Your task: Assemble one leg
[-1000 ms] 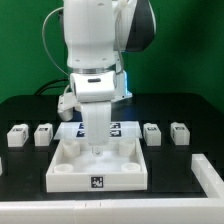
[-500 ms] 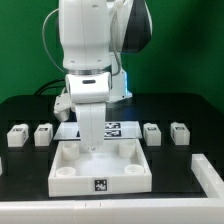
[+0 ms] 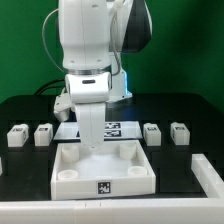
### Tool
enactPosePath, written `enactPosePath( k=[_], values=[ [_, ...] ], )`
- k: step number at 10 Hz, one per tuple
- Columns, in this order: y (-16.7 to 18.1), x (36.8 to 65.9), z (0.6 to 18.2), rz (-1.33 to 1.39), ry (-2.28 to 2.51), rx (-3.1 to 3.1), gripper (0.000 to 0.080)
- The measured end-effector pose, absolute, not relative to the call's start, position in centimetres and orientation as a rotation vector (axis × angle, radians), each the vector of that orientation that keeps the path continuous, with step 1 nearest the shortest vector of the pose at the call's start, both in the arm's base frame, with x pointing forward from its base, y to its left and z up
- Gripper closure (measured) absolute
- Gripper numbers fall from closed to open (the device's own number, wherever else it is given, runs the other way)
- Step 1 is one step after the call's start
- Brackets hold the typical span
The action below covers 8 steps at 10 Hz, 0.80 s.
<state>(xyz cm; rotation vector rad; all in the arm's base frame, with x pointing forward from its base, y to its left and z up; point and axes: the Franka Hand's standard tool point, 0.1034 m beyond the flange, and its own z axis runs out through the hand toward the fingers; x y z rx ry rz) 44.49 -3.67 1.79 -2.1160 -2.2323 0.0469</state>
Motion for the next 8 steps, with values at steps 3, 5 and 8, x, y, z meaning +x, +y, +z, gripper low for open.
enactPosePath(
  k=[3, 5, 8],
  values=[
    [-2.1, 45.5, 1.8, 0.031, -2.195, -2.159, 0.0742],
    [0.9, 47.2, 1.8, -0.005, -2.169, -2.190, 0.0742],
    [5.4, 49.5, 1.9, -0.064, -2.137, -2.232, 0.0742]
  ],
)
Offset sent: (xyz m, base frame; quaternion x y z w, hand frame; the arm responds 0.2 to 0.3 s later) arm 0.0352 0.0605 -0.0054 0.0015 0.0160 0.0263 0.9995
